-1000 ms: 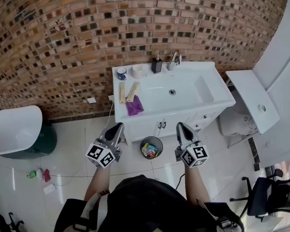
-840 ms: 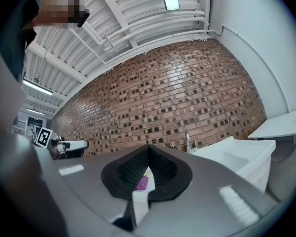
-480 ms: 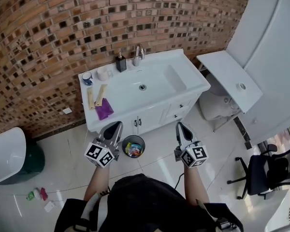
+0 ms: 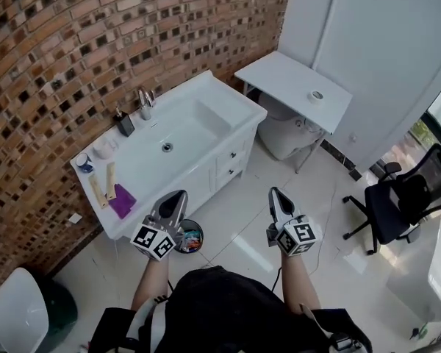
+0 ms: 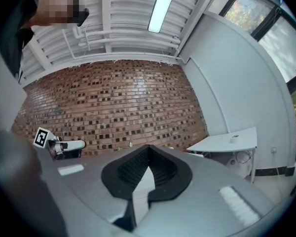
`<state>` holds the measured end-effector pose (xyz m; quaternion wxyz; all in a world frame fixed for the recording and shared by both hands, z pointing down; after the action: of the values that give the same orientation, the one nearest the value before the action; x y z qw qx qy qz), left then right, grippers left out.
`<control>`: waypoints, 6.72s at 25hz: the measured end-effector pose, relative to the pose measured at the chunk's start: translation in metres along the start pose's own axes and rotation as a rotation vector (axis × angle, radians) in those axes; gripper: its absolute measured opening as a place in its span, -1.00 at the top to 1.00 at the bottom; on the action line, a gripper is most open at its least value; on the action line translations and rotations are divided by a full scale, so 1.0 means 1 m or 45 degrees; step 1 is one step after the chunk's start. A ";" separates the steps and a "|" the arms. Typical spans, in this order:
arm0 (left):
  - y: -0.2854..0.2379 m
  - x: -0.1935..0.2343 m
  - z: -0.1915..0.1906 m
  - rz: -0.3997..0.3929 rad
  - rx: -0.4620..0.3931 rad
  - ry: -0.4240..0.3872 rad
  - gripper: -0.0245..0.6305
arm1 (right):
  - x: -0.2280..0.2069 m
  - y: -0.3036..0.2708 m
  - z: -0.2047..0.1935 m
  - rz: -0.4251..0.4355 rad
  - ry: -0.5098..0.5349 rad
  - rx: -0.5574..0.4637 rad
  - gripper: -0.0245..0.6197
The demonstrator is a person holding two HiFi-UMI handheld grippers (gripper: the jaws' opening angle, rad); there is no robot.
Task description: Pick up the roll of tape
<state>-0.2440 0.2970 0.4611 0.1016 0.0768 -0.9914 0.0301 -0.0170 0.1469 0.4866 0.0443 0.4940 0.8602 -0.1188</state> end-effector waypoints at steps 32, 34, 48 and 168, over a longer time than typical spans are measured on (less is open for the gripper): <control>-0.074 -0.056 -0.026 -0.568 0.141 0.035 0.92 | -0.012 0.112 -0.027 -0.547 -0.075 0.009 0.91; -0.074 -0.051 -0.028 -0.575 0.141 0.044 0.92 | -0.010 0.112 -0.026 -0.567 -0.076 0.003 0.91; -0.101 -0.045 -0.036 -0.590 0.167 0.047 0.92 | -0.031 0.113 -0.024 -0.638 -0.122 -0.072 0.91; -0.721 -0.097 -0.035 -0.456 0.199 -0.009 0.92 | -0.638 -0.105 0.095 -0.397 -0.107 -0.051 0.91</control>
<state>-0.0293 -0.3970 0.5073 0.0958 0.2597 -0.9569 0.0881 0.2127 -0.4625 0.5353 0.0710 0.3482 0.9260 -0.1274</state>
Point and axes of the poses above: the fingertips, and each gripper's own axes: y backward along the fingers, x to its left, z out of its top, the point moved 1 cm from there along y, backward along the fingers, and after that the axes turned 11 degrees about x, right-handed, at the moved point
